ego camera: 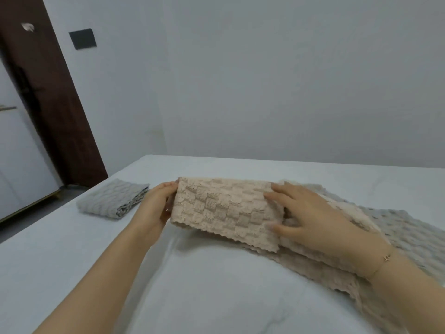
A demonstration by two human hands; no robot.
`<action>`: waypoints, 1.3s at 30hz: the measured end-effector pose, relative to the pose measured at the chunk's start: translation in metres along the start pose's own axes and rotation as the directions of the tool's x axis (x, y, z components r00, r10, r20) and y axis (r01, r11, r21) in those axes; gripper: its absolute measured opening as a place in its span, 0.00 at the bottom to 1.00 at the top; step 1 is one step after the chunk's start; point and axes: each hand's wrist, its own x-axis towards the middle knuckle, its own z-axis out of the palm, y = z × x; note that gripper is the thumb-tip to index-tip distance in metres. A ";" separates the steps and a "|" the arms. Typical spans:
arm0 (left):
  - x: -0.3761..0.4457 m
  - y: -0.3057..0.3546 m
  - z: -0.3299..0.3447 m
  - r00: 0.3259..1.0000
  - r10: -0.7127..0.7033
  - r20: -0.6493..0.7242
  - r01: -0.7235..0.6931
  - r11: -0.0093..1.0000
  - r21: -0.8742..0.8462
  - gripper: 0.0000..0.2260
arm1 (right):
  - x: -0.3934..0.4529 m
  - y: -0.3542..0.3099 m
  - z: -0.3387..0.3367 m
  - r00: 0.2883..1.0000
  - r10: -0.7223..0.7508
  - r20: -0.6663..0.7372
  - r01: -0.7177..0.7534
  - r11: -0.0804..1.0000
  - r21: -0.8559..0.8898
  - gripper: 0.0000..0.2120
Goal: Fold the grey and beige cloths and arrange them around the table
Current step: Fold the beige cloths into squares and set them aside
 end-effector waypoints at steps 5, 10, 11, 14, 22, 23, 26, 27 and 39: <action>-0.004 -0.025 -0.023 0.993 -0.058 -0.100 0.048 0.994 -0.094 0.13 | 0.002 -0.008 0.018 1.000 0.014 0.009 -0.013 0.987 -0.160 0.42; -0.017 -0.036 -0.011 0.833 0.528 -0.163 -0.367 0.750 0.551 0.10 | 0.004 -0.009 0.032 0.998 0.054 0.026 -0.045 0.965 -0.257 0.41; -0.020 -0.039 -0.005 0.804 0.594 -0.023 -0.455 0.640 0.620 0.11 | 0.004 -0.008 0.036 0.998 0.057 0.029 -0.047 0.959 -0.279 0.40; -0.025 -0.054 0.013 0.817 0.424 0.391 -0.552 0.381 0.742 0.21 | 0.006 -0.001 0.043 0.996 0.080 0.024 -0.069 0.948 -0.310 0.38; -0.012 -0.080 0.010 0.856 0.164 0.491 -0.512 0.131 0.849 0.45 | 0.012 0.052 0.040 0.984 0.178 -0.001 -0.163 0.897 -0.412 0.38; -0.013 -0.080 0.011 0.855 0.160 0.494 -0.515 0.143 0.845 0.46 | 0.012 0.059 0.038 0.981 0.192 -0.007 -0.178 0.893 -0.414 0.39; -0.015 -0.079 0.013 0.850 0.143 0.507 -0.526 0.162 0.835 0.47 | 0.013 0.074 0.035 0.973 0.228 -0.018 -0.213 0.875 -0.435 0.42; -0.015 -0.079 0.013 0.847 0.140 0.513 -0.530 0.164 0.832 0.46 | 0.014 0.077 0.035 0.972 0.235 -0.025 -0.221 0.868 -0.445 0.42; -0.016 -0.063 -0.002 0.742 0.248 0.623 -0.669 0.327 0.667 0.25 | 0.029 0.028 0.028 0.978 0.006 -0.208 -0.034 0.991 -0.132 0.27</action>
